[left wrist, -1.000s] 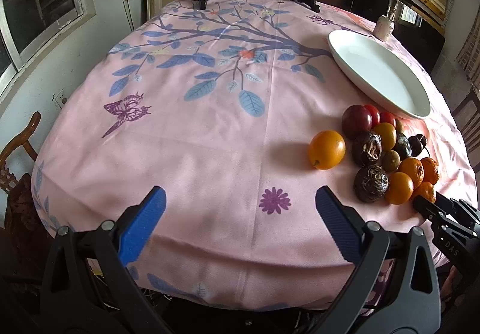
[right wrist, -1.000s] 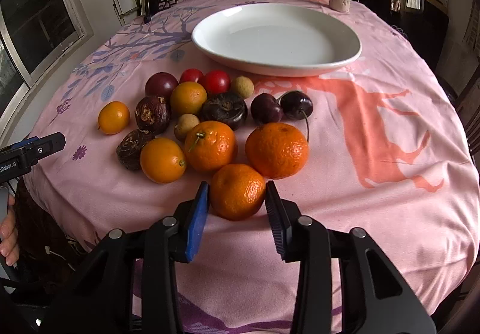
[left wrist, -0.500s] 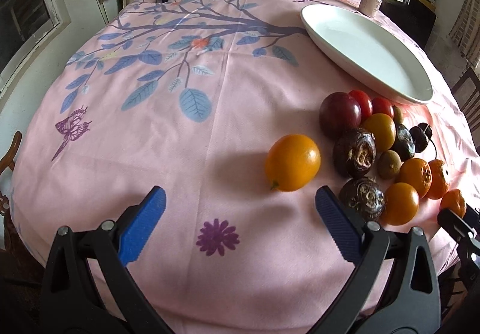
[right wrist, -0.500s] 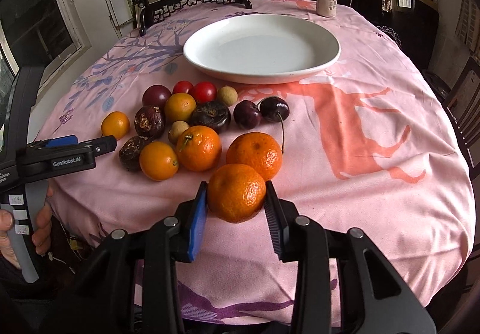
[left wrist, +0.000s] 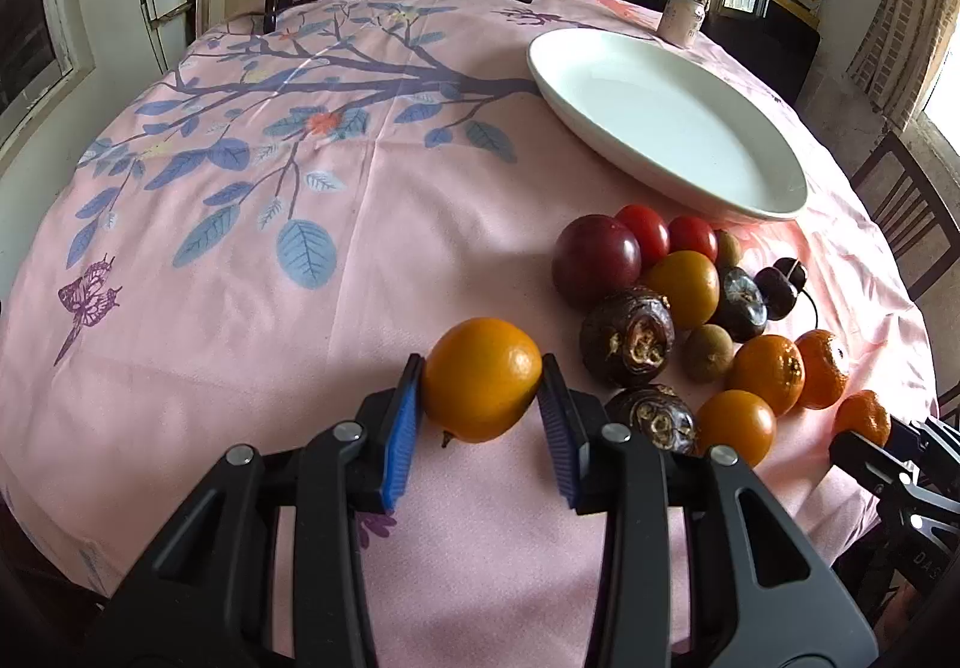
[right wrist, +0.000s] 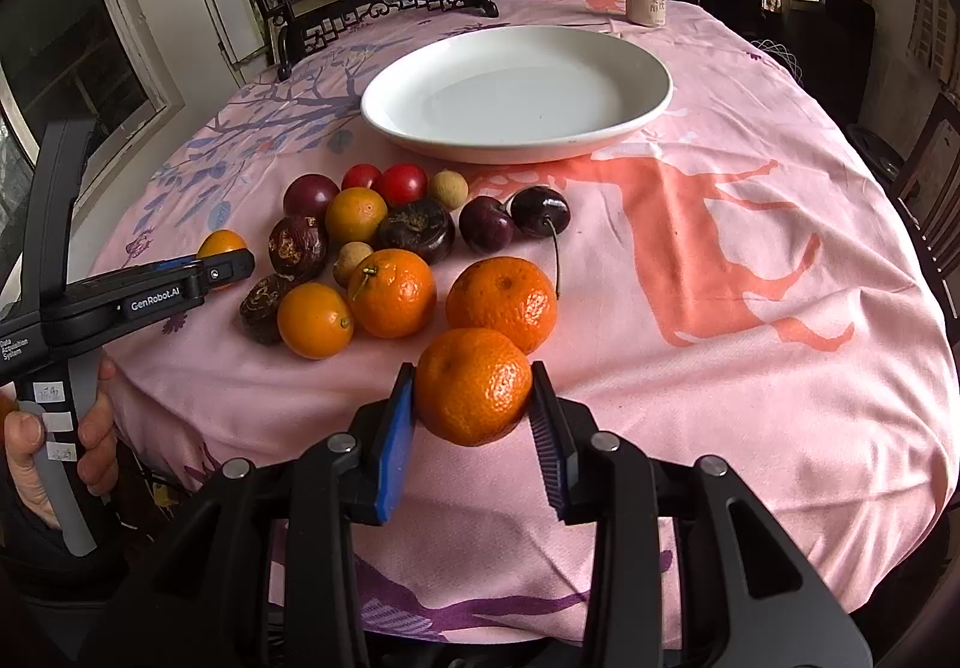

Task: Organize fruits
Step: 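Carry both fruits over the white plate and open both tools to release them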

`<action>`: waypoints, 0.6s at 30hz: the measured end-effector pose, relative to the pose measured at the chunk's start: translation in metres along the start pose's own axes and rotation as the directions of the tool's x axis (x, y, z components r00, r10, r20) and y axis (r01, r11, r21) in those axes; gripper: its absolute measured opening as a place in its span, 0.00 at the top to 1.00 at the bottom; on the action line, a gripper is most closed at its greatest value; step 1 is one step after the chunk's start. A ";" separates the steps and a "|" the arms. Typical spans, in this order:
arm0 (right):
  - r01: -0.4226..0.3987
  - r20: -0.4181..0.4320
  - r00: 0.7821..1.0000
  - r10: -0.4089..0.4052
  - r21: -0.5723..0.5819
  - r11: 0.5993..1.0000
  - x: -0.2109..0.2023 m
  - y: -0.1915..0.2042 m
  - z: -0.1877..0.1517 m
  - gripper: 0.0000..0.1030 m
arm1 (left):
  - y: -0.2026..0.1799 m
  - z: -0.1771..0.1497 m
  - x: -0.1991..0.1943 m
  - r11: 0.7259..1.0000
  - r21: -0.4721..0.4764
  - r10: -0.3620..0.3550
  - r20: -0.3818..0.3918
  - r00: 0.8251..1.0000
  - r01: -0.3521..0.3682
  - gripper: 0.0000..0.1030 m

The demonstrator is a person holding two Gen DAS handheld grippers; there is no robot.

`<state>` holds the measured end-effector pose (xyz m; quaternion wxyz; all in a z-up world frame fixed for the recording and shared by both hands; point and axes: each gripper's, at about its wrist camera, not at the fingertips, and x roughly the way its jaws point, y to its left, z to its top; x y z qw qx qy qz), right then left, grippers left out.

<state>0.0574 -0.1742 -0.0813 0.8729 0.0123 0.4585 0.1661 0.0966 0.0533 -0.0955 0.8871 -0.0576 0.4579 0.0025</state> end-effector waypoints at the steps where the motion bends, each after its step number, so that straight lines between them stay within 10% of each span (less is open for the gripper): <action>1: -0.002 0.002 1.000 0.002 0.000 1.000 -0.001 -0.001 0.000 0.64 | -0.001 0.000 -0.004 1.000 0.001 -0.002 0.008 1.000 0.002 0.63; 10: -0.016 0.055 0.998 0.017 -0.021 1.000 -0.013 -0.007 0.028 0.64 | -0.024 0.033 -0.048 0.996 0.075 -0.062 0.092 0.994 0.055 0.63; 18: -0.005 0.182 0.983 0.023 -0.098 0.995 -0.009 -0.033 0.160 0.64 | -0.073 0.167 -0.020 0.988 0.148 -0.064 0.084 0.994 0.052 0.63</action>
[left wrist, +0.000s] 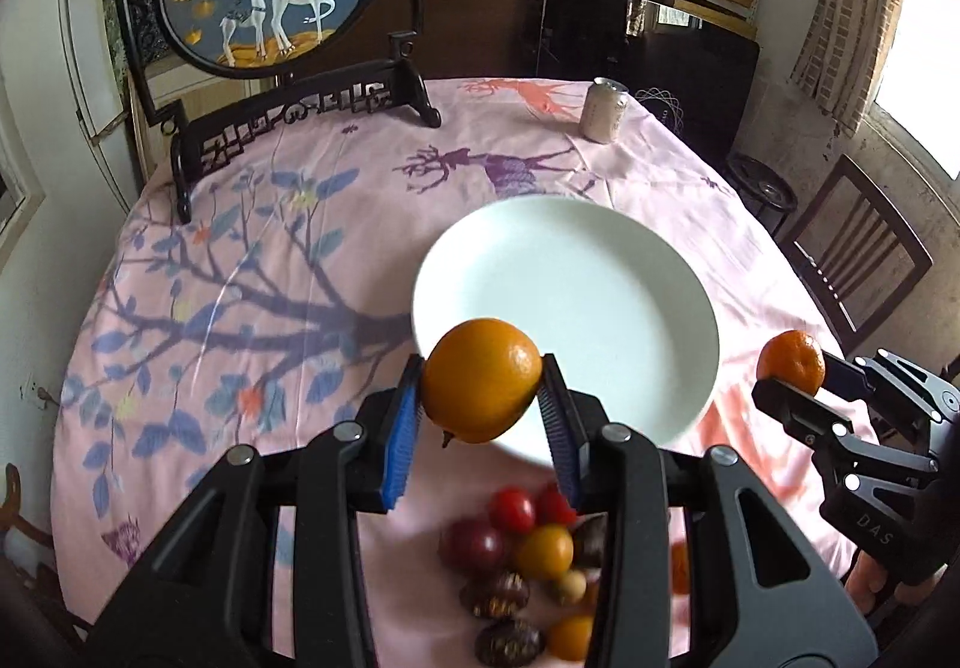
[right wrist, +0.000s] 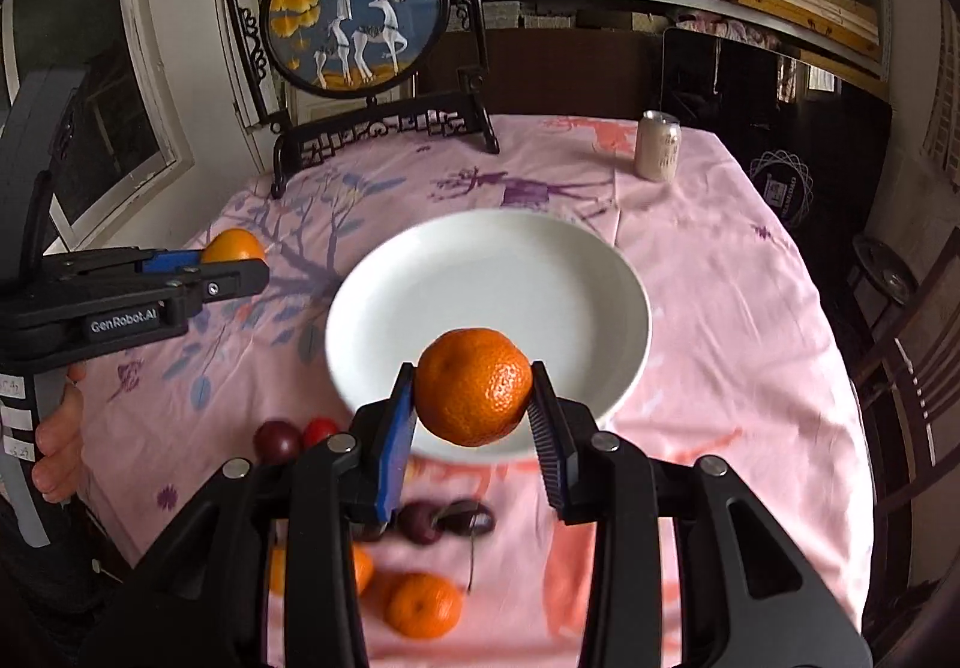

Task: Organize fruits
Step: 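Carry both fruits over the white plate and open both tools to release them, then grasp a tangerine with the right tool while the left tool grasps a brown passion fruit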

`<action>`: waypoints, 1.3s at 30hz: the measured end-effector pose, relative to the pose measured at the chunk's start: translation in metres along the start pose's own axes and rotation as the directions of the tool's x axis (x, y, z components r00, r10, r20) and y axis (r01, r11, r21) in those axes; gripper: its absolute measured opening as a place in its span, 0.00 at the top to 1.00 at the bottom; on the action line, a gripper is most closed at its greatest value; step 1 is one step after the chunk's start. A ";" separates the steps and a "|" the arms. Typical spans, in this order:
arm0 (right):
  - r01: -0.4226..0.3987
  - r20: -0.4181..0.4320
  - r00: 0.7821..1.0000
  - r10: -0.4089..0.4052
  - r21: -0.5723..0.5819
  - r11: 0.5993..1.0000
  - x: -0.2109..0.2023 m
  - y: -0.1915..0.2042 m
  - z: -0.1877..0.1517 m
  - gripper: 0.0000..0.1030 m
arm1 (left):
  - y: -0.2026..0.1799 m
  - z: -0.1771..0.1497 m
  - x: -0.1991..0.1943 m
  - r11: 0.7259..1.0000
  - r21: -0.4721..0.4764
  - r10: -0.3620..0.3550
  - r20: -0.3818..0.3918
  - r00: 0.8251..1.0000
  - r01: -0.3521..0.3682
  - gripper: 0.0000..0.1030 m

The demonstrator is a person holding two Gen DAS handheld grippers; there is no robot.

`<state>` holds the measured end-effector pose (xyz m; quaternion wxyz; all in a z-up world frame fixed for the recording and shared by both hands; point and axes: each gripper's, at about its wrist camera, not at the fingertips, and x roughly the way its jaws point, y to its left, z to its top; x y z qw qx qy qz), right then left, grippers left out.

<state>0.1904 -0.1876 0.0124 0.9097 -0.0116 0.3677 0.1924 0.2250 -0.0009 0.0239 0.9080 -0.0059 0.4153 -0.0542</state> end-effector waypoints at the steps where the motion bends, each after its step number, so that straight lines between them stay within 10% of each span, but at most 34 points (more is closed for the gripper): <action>1: -0.011 0.009 1.000 0.011 0.000 1.000 0.011 -0.009 0.015 0.64 | -0.002 0.016 0.013 1.000 0.000 -0.002 -0.009 1.000 0.002 0.63; 14: -0.021 -0.310 0.951 0.011 -0.027 0.999 0.196 -0.052 0.057 0.64 | -0.016 0.073 0.172 0.997 -0.067 -0.048 -0.208 0.977 0.034 0.62; 16: 0.009 -0.301 0.953 -0.023 -0.047 0.999 0.197 -0.054 0.057 0.51 | -0.013 0.073 0.175 0.996 -0.083 -0.050 -0.219 0.974 0.032 0.58; 24: 0.032 -0.147 0.989 -0.035 -0.022 0.999 0.095 -0.044 0.056 0.39 | 0.011 0.048 0.078 0.994 -0.088 -0.069 -0.068 0.995 0.063 0.23; 27: 0.050 -0.094 0.994 -0.049 0.002 0.999 0.040 -0.025 0.022 0.18 | 0.010 0.003 0.030 0.998 -0.048 -0.033 -0.006 0.999 0.033 0.15; 29: 0.080 -0.033 0.996 -0.080 0.019 0.997 0.008 -0.013 -0.013 0.05 | 0.010 -0.035 0.004 0.999 -0.038 -0.028 0.033 0.999 0.029 0.15; 39: 0.114 -0.025 0.993 -0.114 0.005 0.993 -0.043 0.024 -0.102 0.05 | 0.037 -0.155 -0.034 0.995 -0.072 0.067 0.017 0.998 -0.065 0.15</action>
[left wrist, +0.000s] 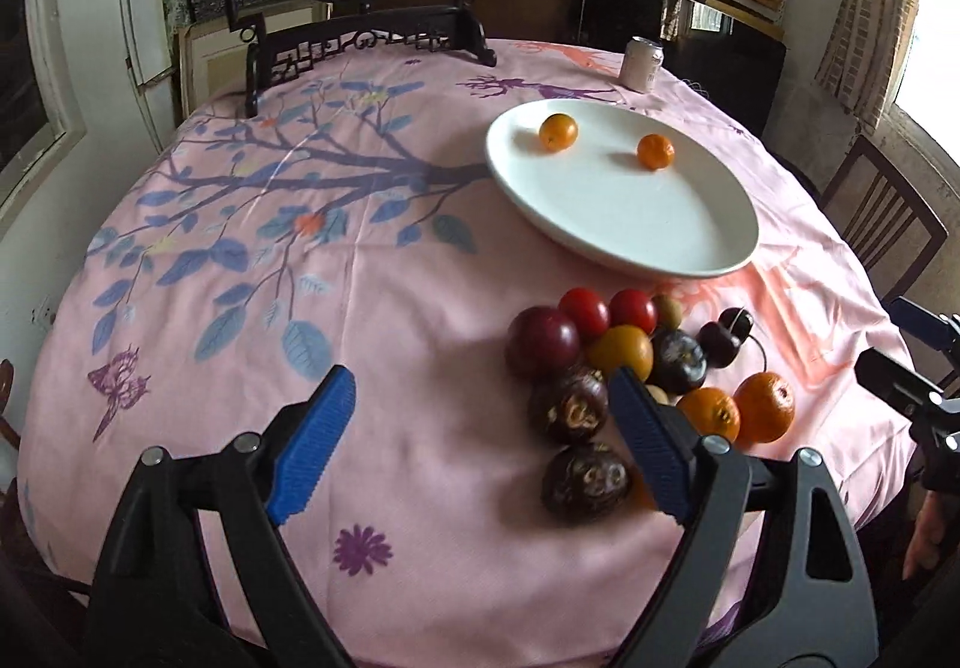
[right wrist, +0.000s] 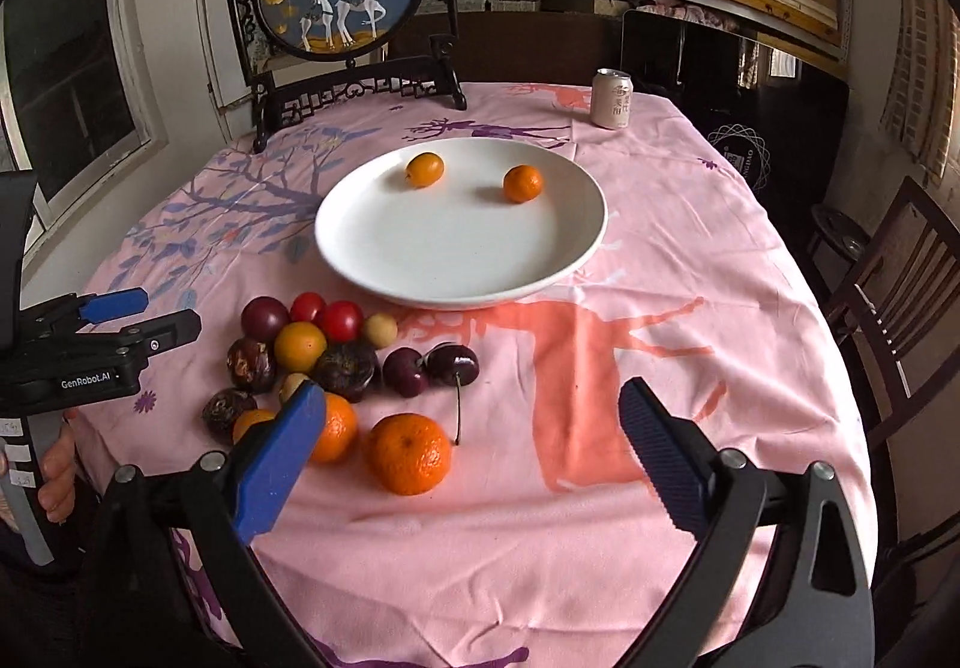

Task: Organize fruits
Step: 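Grasp a tangerine with the right tool while the left tool grasps a brown passion fruit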

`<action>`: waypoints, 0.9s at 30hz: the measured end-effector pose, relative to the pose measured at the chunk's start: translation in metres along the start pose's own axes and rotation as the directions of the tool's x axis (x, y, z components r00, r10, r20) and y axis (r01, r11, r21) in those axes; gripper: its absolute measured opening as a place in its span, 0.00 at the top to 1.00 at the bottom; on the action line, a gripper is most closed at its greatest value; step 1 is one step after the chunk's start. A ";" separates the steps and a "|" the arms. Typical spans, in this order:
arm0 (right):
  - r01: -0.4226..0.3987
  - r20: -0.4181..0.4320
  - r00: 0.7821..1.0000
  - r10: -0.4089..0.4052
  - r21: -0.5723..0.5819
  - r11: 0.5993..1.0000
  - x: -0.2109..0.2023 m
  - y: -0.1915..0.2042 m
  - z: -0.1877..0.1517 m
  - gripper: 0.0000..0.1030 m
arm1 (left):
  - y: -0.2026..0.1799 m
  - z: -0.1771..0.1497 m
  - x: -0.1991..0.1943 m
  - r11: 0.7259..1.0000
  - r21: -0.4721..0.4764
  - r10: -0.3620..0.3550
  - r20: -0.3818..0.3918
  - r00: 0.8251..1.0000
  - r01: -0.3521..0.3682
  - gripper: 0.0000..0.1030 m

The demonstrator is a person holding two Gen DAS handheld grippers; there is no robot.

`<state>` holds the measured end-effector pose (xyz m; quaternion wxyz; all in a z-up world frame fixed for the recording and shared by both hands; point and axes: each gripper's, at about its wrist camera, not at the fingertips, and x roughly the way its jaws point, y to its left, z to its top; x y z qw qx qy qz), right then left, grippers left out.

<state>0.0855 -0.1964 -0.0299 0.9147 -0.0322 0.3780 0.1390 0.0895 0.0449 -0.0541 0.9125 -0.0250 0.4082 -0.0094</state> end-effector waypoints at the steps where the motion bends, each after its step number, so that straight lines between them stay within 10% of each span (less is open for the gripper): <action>1: 0.004 -0.001 1.000 -0.004 -0.010 1.000 -0.001 0.004 -0.002 0.05 | 0.003 -0.004 -0.001 1.000 -0.007 0.002 -0.004 1.000 -0.002 0.15; 11: -0.022 -0.085 0.996 0.014 -0.099 0.995 0.022 0.031 -0.026 0.05 | 0.002 -0.033 -0.003 0.999 0.044 -0.006 -0.066 0.998 0.009 0.15; 27: -0.093 -0.200 0.976 0.081 -0.052 0.994 0.065 0.028 -0.036 0.55 | -0.004 -0.040 0.005 0.997 0.071 -0.030 -0.116 0.993 0.038 0.14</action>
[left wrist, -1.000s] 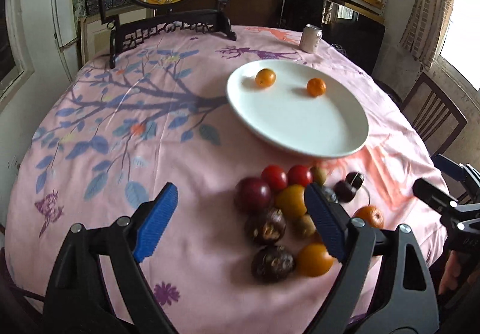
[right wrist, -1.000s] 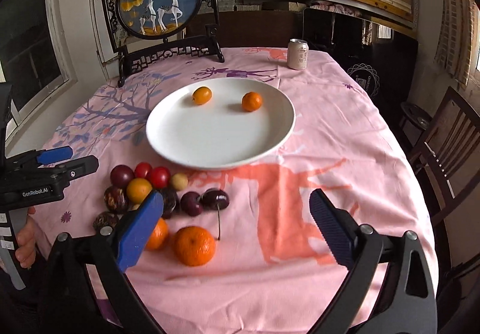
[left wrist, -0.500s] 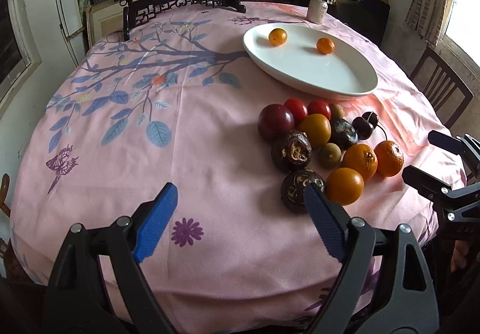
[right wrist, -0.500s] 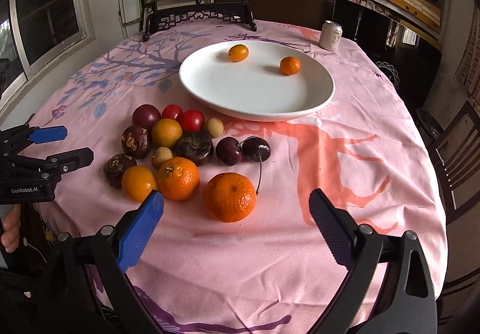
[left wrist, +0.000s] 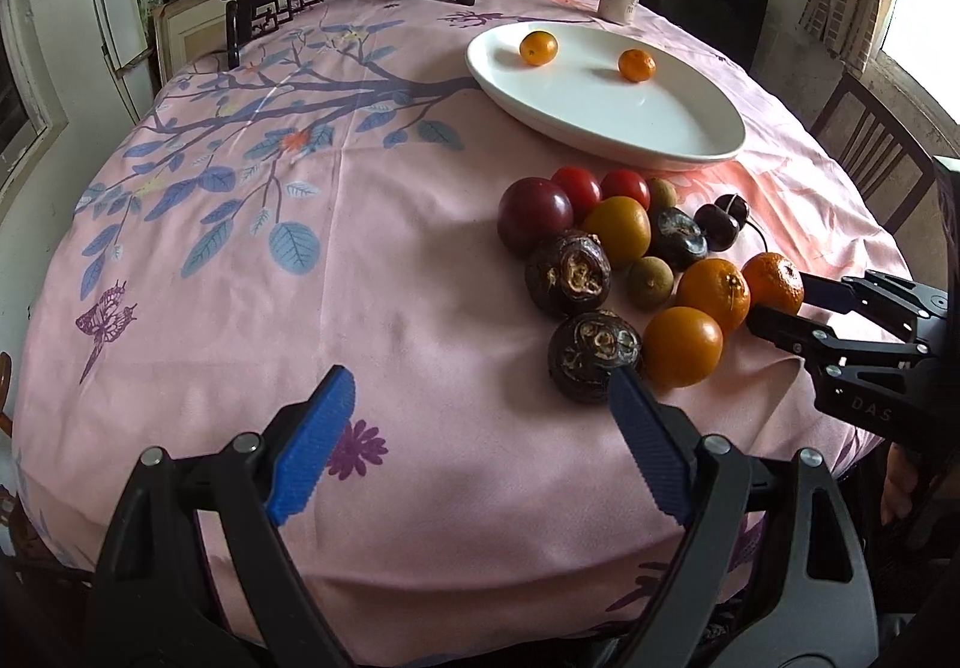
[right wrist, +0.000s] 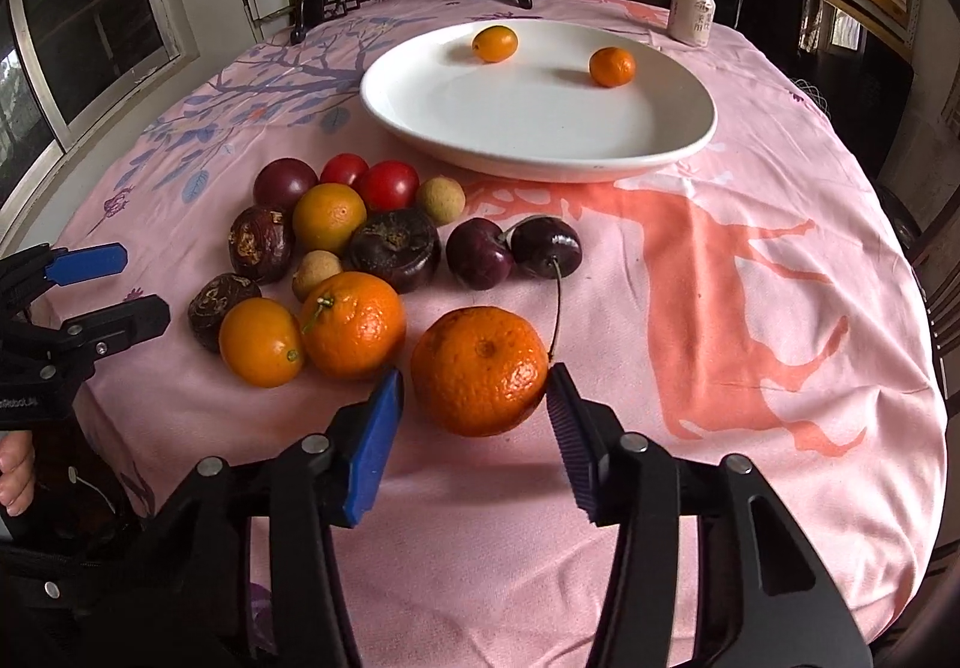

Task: Organize fruits
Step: 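Grasp a tangerine with the right tool while the left tool grasps a brown passion fruit, then lower both held fruits onto the white plate and open both tools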

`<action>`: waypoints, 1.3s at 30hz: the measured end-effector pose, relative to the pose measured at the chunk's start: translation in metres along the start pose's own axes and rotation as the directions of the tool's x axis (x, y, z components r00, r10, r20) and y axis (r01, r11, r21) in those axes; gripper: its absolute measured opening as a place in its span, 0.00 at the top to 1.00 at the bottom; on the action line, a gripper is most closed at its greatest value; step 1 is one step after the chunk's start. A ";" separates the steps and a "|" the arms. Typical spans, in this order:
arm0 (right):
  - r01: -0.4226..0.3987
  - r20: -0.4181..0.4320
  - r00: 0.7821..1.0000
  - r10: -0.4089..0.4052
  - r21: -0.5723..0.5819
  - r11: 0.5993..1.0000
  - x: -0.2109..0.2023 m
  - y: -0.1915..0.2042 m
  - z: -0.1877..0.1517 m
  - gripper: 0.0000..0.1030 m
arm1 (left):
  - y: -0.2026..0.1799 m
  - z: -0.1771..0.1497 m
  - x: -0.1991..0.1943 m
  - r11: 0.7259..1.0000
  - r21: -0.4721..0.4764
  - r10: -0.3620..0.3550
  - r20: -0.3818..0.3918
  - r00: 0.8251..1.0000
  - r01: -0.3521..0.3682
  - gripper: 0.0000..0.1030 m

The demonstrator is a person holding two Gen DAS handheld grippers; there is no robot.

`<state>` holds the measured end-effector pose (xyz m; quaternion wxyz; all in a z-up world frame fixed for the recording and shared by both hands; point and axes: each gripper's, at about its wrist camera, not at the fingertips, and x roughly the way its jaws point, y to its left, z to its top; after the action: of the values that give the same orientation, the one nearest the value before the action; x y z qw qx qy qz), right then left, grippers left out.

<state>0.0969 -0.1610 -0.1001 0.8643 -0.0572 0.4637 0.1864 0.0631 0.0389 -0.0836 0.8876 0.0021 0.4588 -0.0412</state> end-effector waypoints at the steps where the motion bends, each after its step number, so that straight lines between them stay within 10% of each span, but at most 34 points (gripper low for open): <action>1: -0.008 0.000 1.000 0.008 0.012 1.000 0.001 -0.001 0.000 0.56 | -0.001 -0.001 0.001 1.000 0.003 -0.001 -0.005 1.000 0.001 0.14; 10: 0.009 0.012 1.000 -0.010 0.061 0.998 -0.018 -0.013 -0.002 0.56 | -0.016 0.000 0.024 0.998 0.018 -0.063 -0.054 0.997 0.064 0.17; 17: -0.013 0.008 1.000 0.013 0.069 0.998 -0.019 -0.013 -0.007 0.56 | -0.031 0.009 0.032 0.993 0.014 -0.115 -0.047 0.992 0.116 0.61; 30: -0.027 0.040 0.999 0.024 0.067 0.997 -0.032 -0.013 -0.008 0.56 | -0.033 0.015 -0.005 0.991 0.028 -0.131 0.020 0.991 0.130 0.61; 39: -0.066 0.063 0.996 0.062 0.070 0.995 -0.034 -0.019 0.019 0.56 | -0.025 0.081 -0.009 0.993 0.043 -0.112 0.066 0.991 0.110 0.61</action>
<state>0.1015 -0.1831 -0.0626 0.8730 -0.0055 0.4453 0.1988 0.1223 0.0116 -0.0286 0.8988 -0.0073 0.4269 -0.0996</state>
